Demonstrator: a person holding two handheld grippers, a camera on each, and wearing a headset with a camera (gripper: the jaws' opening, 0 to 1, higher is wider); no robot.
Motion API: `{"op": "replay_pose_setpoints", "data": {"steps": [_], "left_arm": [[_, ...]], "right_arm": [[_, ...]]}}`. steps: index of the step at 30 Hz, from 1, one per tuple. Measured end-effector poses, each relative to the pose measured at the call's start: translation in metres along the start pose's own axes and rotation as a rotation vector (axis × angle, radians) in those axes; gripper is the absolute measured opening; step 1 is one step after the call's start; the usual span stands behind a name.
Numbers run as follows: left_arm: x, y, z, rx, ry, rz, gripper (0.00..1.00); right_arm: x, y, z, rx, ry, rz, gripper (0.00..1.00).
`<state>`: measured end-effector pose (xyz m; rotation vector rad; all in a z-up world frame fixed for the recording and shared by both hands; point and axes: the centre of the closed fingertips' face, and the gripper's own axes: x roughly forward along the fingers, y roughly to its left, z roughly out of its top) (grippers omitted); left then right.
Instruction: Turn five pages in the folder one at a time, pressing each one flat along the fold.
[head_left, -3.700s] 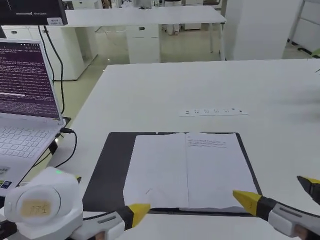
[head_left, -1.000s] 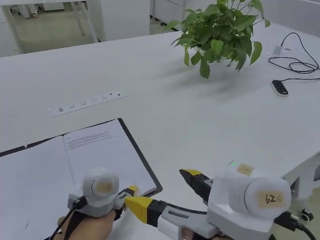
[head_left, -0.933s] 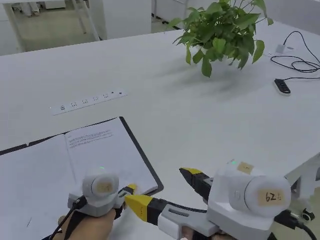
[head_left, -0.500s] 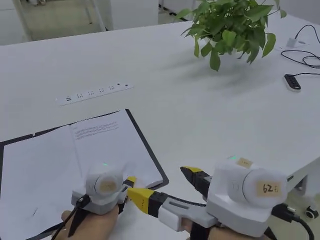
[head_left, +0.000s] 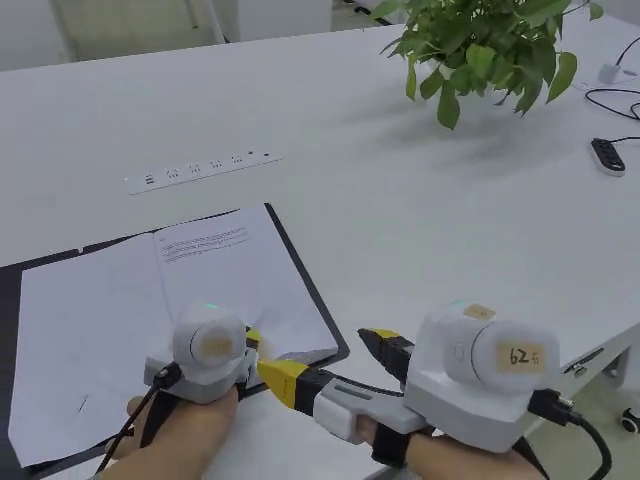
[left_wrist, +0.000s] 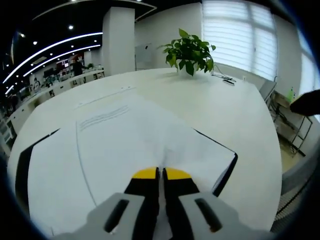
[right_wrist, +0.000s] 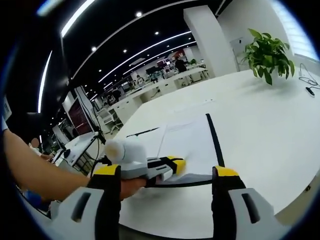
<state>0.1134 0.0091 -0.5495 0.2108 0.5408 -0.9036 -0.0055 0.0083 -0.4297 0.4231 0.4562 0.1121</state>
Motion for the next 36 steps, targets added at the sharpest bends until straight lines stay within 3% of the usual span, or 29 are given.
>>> {"op": "replay_pose_setpoints", "data": {"steps": [7, 11, 18, 29, 36], "left_arm": [[-0.001, -0.002, -0.001, -0.013, -0.005, -0.016, 0.02], [-0.002, -0.002, -0.001, -0.022, -0.008, -0.022, 0.02], [-0.001, -0.002, -0.001, -0.012, -0.009, -0.021, 0.02], [-0.001, -0.003, -0.001, -0.015, -0.01, -0.019, 0.02], [-0.001, -0.003, -0.001, -0.017, -0.011, -0.016, 0.02]], "right_arm": [[0.036, -0.013, -0.016, 0.306, 0.021, -0.008, 0.53], [0.054, -0.025, -0.029, 0.406, 0.041, -0.031, 0.43], [0.072, -0.04, -0.046, 0.453, 0.087, -0.052, 0.38], [0.086, -0.047, -0.048, 0.502, 0.077, -0.057, 0.37], [0.088, -0.068, -0.059, 0.531, 0.078, -0.143, 0.11]]}}
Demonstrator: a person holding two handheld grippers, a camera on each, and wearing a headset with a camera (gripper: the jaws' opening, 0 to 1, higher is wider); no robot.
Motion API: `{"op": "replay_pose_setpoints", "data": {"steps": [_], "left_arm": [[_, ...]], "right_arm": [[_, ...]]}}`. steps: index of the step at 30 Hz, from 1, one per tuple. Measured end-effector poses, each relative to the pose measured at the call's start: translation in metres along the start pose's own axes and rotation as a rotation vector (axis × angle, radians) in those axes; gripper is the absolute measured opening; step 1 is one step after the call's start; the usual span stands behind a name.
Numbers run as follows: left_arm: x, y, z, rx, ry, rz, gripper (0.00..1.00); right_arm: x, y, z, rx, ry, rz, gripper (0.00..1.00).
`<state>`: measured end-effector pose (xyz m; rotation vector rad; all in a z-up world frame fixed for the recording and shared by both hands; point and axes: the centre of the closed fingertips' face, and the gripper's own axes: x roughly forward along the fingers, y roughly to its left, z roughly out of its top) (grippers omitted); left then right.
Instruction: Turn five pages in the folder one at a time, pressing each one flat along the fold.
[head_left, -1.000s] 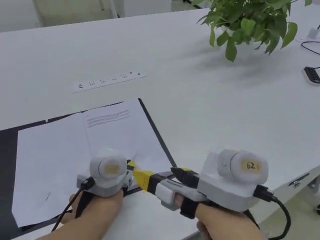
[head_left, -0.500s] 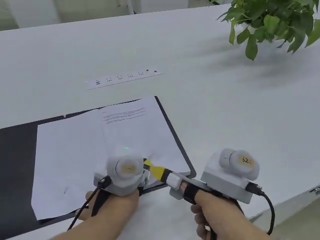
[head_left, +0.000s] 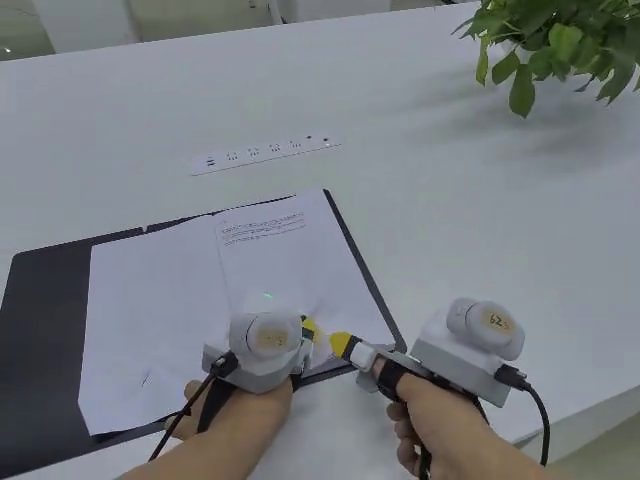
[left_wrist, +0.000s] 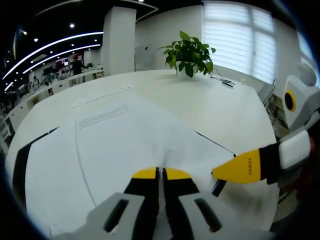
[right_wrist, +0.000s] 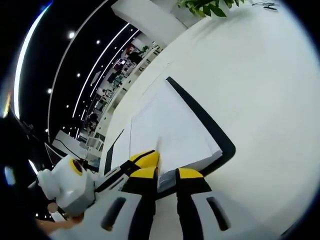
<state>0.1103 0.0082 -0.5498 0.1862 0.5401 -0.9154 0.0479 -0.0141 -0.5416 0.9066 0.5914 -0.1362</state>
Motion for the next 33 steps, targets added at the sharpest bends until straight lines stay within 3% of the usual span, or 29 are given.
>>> {"op": "replay_pose_setpoints", "data": {"steps": [2, 9, 14, 16, 18, 22, 28, 33], "left_arm": [[0.0, 0.0, 0.0, 0.005, 0.0, 0.001, 0.02], [0.0, 0.0, 0.0, 0.004, 0.001, 0.005, 0.02], [0.0, 0.0, 0.001, -0.058, 0.0, 0.008, 0.03], [-0.002, -0.005, 0.002, -0.089, 0.005, -0.029, 0.09], [-0.007, -0.006, 0.001, -0.072, 0.02, -0.045, 0.14], [-0.024, -0.005, -0.006, -0.017, 0.058, -0.058, 0.19], [-0.061, 0.013, -0.006, -0.026, 0.015, -0.027, 0.23], [-0.09, 0.033, -0.004, -0.037, -0.014, 0.022, 0.24]], "right_arm": [[0.001, -0.004, 0.001, 0.039, -0.015, -0.007, 0.09], [0.003, -0.008, 0.003, 0.057, -0.044, -0.02, 0.0], [0.0, -0.006, 0.004, 0.045, -0.063, -0.015, 0.0], [-0.001, -0.005, 0.004, 0.034, -0.065, -0.008, 0.0], [-0.004, -0.005, 0.005, 0.029, -0.066, -0.004, 0.0], [-0.006, 0.0, 0.007, 0.037, -0.075, 0.016, 0.0], [-0.012, 0.011, 0.011, 0.029, -0.099, 0.042, 0.0], [-0.015, 0.028, 0.016, -0.019, -0.116, 0.071, 0.0]]}}
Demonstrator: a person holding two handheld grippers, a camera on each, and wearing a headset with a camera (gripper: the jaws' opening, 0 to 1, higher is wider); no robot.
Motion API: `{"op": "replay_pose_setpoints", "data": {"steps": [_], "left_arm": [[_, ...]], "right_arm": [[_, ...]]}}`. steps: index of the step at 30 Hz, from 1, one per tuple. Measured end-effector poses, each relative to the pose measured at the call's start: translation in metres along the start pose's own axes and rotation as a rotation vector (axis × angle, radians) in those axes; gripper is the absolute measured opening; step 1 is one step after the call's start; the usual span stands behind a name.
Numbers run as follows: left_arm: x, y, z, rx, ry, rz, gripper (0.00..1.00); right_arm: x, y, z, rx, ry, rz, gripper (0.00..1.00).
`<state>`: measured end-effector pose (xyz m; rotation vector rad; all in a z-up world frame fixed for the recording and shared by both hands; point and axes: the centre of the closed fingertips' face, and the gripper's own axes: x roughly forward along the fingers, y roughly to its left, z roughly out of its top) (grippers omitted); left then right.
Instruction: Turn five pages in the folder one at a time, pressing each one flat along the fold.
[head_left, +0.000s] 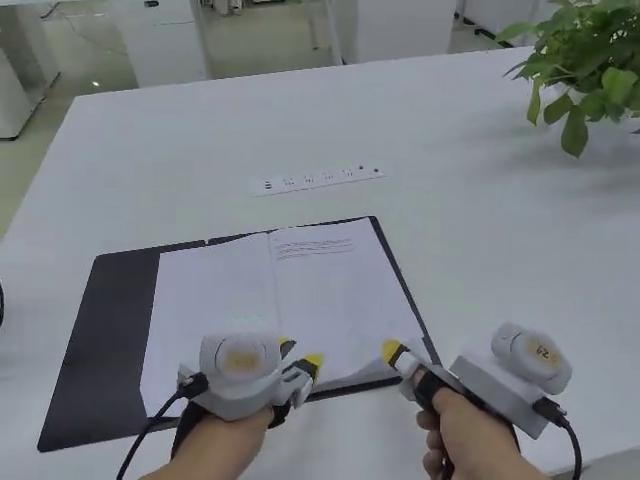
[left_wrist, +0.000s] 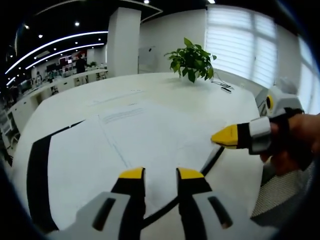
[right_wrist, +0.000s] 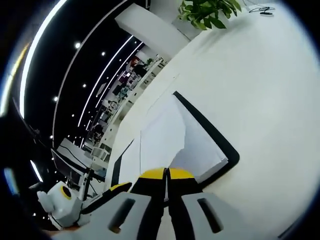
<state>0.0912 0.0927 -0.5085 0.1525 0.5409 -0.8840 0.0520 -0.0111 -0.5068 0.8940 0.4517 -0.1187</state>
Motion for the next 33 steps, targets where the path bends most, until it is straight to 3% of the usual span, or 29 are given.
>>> {"op": "replay_pose_setpoints", "data": {"steps": [8, 12, 20, 27, 33], "left_arm": [[-0.054, 0.035, 0.012, -0.061, -0.079, 0.074, 0.26], [-0.075, 0.049, 0.011, -0.063, -0.093, 0.111, 0.26], [-0.106, 0.062, 0.006, -0.086, -0.111, 0.152, 0.26], [-0.128, 0.07, -0.003, -0.098, -0.108, 0.187, 0.25], [-0.147, 0.076, -0.008, -0.123, -0.112, 0.215, 0.24]], "right_arm": [[0.002, 0.038, 0.001, -0.056, 0.0, 0.079, 0.0], [0.003, 0.055, -0.003, -0.11, 0.008, 0.113, 0.0], [0.005, 0.093, -0.02, -0.29, 0.052, 0.197, 0.0], [0.013, 0.126, -0.043, -0.328, 0.092, 0.262, 0.0], [0.019, 0.143, -0.057, -0.355, 0.118, 0.295, 0.0]]}}
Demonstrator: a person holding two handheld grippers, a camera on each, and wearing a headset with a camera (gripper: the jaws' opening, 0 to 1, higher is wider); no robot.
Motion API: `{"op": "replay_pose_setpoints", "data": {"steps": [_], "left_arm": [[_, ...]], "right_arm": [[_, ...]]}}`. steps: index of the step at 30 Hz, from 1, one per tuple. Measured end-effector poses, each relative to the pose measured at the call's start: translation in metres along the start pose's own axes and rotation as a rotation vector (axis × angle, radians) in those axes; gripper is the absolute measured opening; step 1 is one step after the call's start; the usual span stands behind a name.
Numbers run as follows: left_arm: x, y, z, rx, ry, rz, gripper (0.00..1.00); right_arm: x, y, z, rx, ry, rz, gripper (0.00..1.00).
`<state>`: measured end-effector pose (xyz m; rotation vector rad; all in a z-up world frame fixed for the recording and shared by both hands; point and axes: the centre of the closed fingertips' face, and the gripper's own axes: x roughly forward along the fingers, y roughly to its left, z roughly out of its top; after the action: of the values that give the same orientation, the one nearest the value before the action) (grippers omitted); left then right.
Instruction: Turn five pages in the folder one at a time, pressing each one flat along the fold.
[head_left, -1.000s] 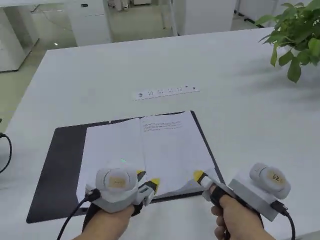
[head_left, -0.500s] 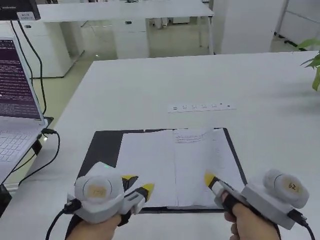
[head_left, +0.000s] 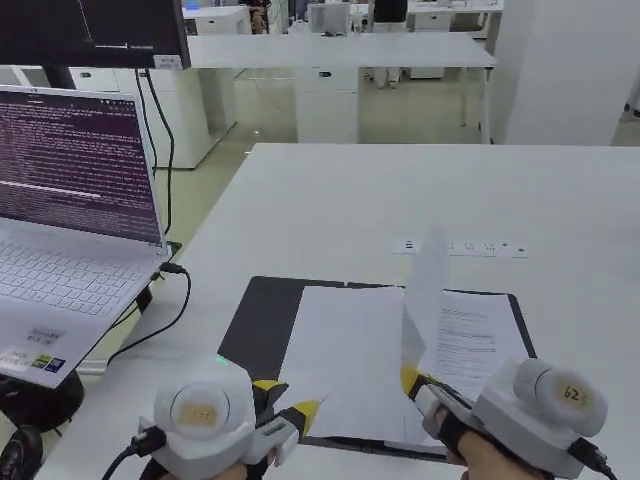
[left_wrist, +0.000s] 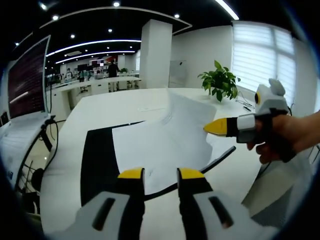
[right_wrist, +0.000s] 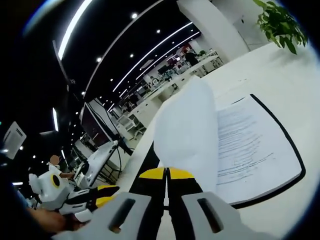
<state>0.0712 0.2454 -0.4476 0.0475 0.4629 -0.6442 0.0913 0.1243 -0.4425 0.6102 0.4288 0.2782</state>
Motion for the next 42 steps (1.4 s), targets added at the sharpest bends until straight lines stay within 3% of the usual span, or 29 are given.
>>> {"op": "replay_pose_setpoints", "data": {"steps": [24, 32, 42], "left_arm": [[-0.042, 0.029, -0.004, -0.065, -0.011, 0.056, 0.19], [-0.045, 0.033, -0.006, -0.098, -0.016, 0.068, 0.17], [-0.048, 0.035, -0.011, -0.136, -0.007, 0.063, 0.13]], "right_arm": [[0.06, 0.047, -0.051, -0.107, 0.157, 0.066, 0.0], [0.071, 0.05, -0.076, -0.157, 0.232, 0.074, 0.0], [0.085, 0.045, -0.113, -0.271, 0.344, 0.064, 0.0]]}}
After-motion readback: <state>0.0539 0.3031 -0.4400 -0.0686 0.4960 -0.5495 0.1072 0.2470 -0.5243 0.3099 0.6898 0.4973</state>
